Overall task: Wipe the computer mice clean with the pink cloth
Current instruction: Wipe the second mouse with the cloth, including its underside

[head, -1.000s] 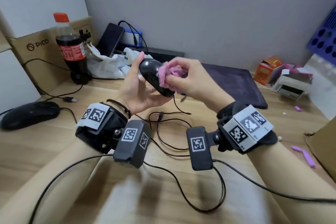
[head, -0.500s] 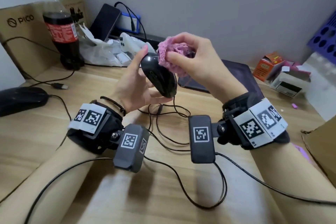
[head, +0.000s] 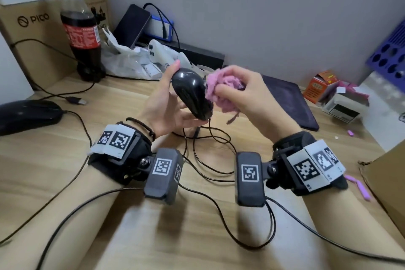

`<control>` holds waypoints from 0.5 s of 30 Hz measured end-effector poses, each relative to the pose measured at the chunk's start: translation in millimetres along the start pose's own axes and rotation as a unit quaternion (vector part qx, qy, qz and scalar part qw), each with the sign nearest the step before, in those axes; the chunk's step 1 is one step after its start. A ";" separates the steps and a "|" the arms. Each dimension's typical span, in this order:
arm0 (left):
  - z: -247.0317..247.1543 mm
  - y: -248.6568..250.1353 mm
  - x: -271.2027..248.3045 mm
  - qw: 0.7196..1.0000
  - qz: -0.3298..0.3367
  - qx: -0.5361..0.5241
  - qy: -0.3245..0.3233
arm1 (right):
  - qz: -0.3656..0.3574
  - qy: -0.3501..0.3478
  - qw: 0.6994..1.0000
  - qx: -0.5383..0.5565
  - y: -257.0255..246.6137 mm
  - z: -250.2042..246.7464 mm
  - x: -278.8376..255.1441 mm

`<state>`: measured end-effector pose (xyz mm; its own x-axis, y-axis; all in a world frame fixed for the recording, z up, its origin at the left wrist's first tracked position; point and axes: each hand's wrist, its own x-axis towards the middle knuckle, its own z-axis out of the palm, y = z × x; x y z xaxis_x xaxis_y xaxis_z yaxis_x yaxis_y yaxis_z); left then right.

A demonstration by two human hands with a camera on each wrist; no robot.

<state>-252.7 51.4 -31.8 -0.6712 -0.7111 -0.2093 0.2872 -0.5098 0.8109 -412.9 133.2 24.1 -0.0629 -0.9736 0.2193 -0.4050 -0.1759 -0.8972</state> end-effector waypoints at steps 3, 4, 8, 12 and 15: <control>2.1 -1.2 -1.3 0.999 0.006 0.029 -0.044 | -0.041 0.016 0.999 -0.001 -17.3 8.0 12.7; 3.1 -0.3 -2.7 0.998 0.009 0.028 -0.056 | -0.046 0.018 0.999 -0.017 -20.2 12.7 14.7; 0.5 2.1 -3.9 0.999 0.013 -0.003 -0.048 | -0.022 -0.004 0.999 -0.038 -10.7 22.9 7.4; -5.5 -0.2 -1.1 0.998 0.017 -0.068 -0.010 | 0.048 -0.022 0.994 -0.100 17.3 14.0 -4.6; -6.3 -1.6 0.3 0.997 0.023 -0.073 0.005 | 0.069 -0.028 0.990 -0.120 22.5 6.4 -10.0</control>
<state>-249.0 48.9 -36.6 -0.6479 -0.7404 -0.1793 0.4150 -0.5404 0.7319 -415.5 138.0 -0.8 -0.0853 -0.9937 0.0727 -0.6015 -0.0068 -0.7989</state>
